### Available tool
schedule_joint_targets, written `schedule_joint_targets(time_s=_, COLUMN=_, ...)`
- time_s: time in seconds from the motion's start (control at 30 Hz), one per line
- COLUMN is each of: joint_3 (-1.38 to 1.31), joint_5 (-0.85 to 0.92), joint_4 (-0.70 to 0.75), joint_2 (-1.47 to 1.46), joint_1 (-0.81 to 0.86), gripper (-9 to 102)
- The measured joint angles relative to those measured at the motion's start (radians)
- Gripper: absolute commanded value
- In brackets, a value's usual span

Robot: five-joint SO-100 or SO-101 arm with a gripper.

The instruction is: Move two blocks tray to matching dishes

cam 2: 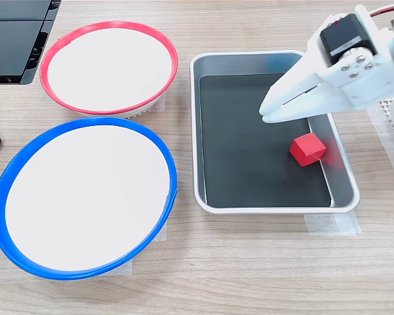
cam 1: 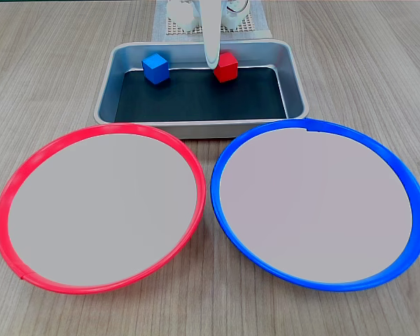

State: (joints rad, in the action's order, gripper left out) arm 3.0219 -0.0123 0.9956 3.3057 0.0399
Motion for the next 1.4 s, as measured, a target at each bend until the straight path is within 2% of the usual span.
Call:
schedule_joint_targets(time_s=0.37, joint_3=0.0, joint_5=-0.006, joint_4=0.0, joint_2=0.0, joint_1=0.006, gripper=0)
schedule_joint_targets(time_s=0.43, joint_3=0.0, joint_5=-0.008, joint_4=0.0, joint_2=0.0, joint_1=0.008, gripper=9)
schedule_joint_targets(time_s=0.57, joint_3=-0.021, joint_5=0.025, joint_4=0.021, joint_2=-0.012, joint_1=0.032, gripper=0)
schedule_joint_targets(time_s=0.63, joint_3=-0.087, joint_5=0.187, joint_4=0.038, joint_2=-0.106, joint_1=0.021, gripper=0)
schedule_joint_targets(time_s=0.73, joint_3=-0.219, joint_5=0.698, joint_4=0.06, joint_2=-0.33, joint_1=0.018, gripper=0)
schedule_joint_targets(time_s=0.77, joint_3=-0.265, joint_5=0.804, joint_4=0.069, joint_2=-0.413, joint_1=0.028, gripper=0)
schedule_joint_targets(time_s=0.83, joint_3=-0.437, joint_5=1.088, joint_4=0.153, joint_2=-0.653, joint_1=0.041, gripper=0)
schedule_joint_targets(time_s=0.87, joint_3=-0.58, joint_5=1.292, joint_4=0.253, joint_2=-0.81, joint_1=0.046, gripper=2)
schedule_joint_targets(time_s=0.9, joint_3=-0.68, joint_5=1.416, joint_4=0.33, joint_2=-0.896, joint_1=0.046, gripper=5)
schedule_joint_targets(time_s=1.0, joint_3=-0.936, joint_5=1.598, joint_4=0.494, joint_2=-1.135, joint_1=0.034, gripper=17)
schedule_joint_targets(time_s=1.07, joint_3=-1.058, joint_5=1.647, joint_4=0.589, joint_2=-1.252, joint_1=0.0, gripper=28)
schedule_joint_targets(time_s=1.17, joint_3=-1.144, joint_5=1.764, joint_4=0.666, joint_2=-1.353, joint_1=-0.009, gripper=31)
schedule_joint_targets(time_s=1.2, joint_3=-1.154, joint_5=1.829, joint_4=0.678, joint_2=-1.385, joint_1=-0.011, gripper=28)
schedule_joint_targets(time_s=1.4, joint_3=-1.095, joint_5=1.976, joint_4=0.604, joint_2=-1.447, joint_1=-0.032, gripper=28)
